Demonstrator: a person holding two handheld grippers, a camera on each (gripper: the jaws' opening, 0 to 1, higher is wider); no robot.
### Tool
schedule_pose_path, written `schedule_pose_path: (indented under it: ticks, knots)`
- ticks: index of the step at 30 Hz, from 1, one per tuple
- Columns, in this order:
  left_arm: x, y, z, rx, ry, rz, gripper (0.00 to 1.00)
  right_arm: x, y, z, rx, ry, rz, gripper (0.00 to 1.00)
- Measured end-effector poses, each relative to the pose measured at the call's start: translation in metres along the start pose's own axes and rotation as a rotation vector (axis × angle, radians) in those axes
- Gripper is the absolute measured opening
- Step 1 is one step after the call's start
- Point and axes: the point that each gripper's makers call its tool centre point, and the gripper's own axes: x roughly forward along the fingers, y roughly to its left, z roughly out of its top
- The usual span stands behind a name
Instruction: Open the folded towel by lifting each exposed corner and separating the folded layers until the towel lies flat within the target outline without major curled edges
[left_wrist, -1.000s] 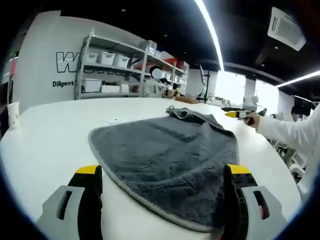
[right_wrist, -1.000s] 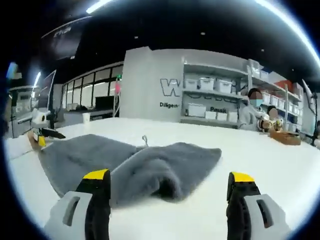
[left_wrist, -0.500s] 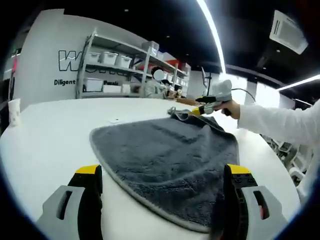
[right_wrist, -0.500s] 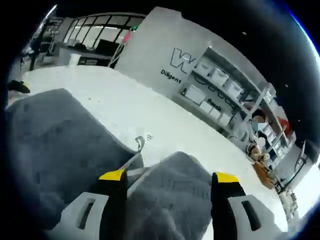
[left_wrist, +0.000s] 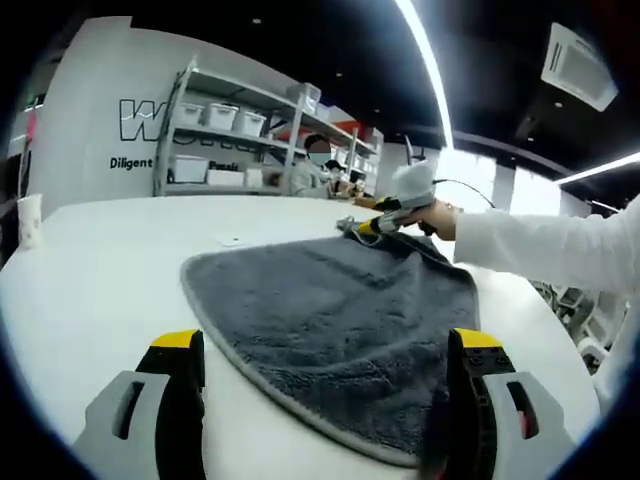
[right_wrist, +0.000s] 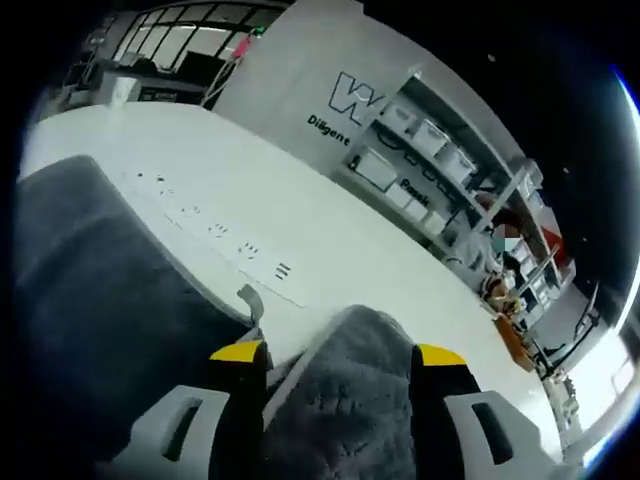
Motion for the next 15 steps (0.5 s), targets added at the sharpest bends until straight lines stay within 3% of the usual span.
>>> schedule_pose_path:
  ticks: [3, 6, 10, 15]
  knots:
    - [0.000, 0.003, 0.000, -0.002, 0.001, 0.001, 1.00, 0.003, -0.003, -0.006, -0.063, 0.029, -0.029, 0.47]
    - [-0.002, 0.005, 0.000, -0.004, 0.000, 0.003, 1.00, 0.005, -0.012, -0.010, -0.063, 0.044, -0.061, 0.37]
    - [-0.003, 0.001, -0.002, -0.002, 0.003, 0.005, 1.00, -0.001, -0.020, -0.018, -0.014, 0.068, -0.073, 0.01]
    - [-0.004, -0.004, -0.003, 0.003, 0.009, 0.006, 1.00, -0.014, -0.032, -0.023, -0.016, 0.073, -0.077, 0.00]
